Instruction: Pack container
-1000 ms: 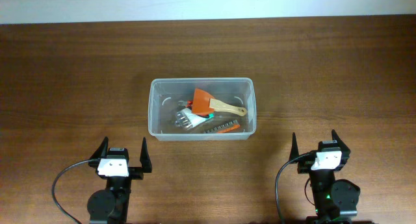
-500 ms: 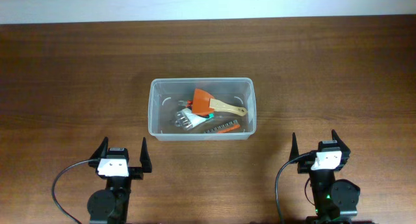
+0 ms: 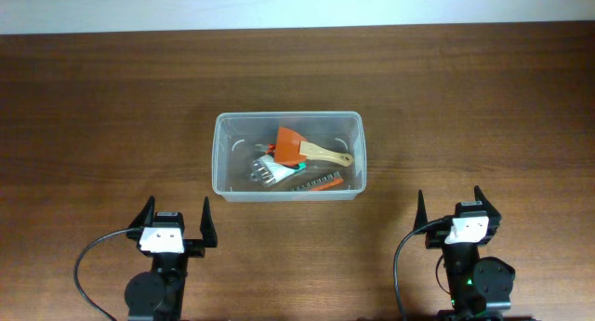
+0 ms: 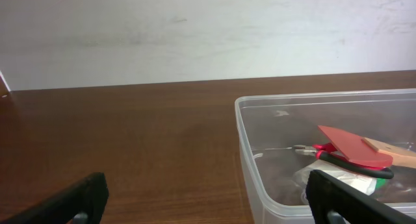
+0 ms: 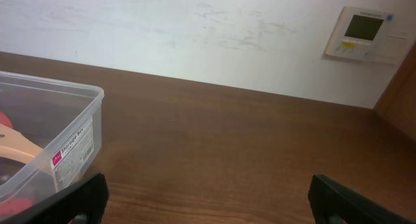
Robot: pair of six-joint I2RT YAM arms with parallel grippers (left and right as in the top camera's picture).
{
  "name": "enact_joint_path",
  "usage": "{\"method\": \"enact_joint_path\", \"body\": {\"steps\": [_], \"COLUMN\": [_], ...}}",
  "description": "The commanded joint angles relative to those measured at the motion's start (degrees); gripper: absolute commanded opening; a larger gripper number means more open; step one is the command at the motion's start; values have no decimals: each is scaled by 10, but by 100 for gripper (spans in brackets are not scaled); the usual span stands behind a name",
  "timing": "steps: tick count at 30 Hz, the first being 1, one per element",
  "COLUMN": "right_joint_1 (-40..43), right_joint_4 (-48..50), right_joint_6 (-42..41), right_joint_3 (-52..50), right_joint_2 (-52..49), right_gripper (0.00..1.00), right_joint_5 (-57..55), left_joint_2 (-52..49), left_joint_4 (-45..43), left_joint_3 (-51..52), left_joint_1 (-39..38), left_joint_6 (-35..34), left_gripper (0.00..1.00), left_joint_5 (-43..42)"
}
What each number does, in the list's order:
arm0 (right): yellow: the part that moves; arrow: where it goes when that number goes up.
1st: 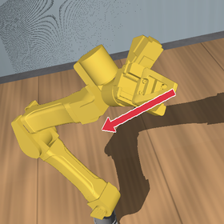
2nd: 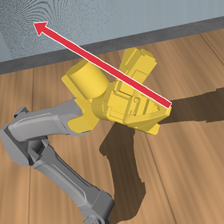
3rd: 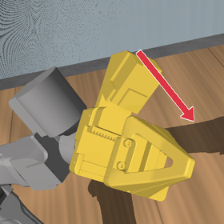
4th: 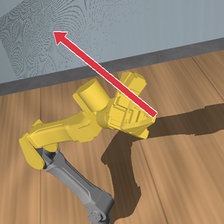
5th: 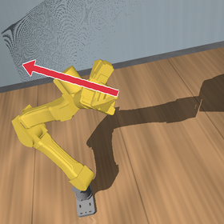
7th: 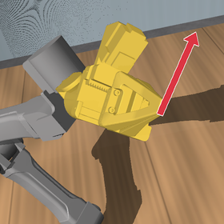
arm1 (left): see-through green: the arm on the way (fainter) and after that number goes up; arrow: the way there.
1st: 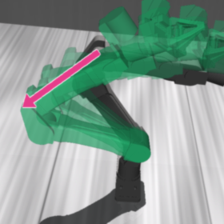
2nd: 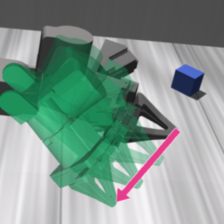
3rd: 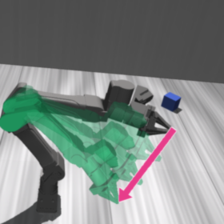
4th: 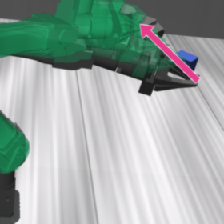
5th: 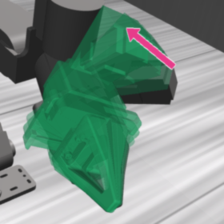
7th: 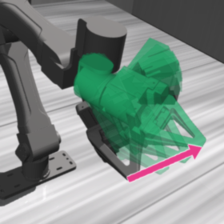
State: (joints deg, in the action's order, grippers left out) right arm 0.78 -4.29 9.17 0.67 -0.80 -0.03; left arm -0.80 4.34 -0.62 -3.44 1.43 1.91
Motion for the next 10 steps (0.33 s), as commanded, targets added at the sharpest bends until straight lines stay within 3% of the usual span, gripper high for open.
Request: {"method": "enact_joint_path", "body": {"steps": [1, 10], "right_joint_1": [4, 4], "right_joint_4": [-3, -3], "right_joint_6": [-5, -5], "right_joint_3": [-3, -3], "right_joint_2": [5, 5], "right_gripper": [99, 99], "right_joint_5": [-9, -9], "left_joint_2": [5, 5], "left_joint_4": [4, 4], "left_joint_3": [1, 1], "left_joint_1": [-3, -3], "left_joint_6": [-6, -6], "left_gripper": [99, 99], "left_joint_5": [-9, -9]}}
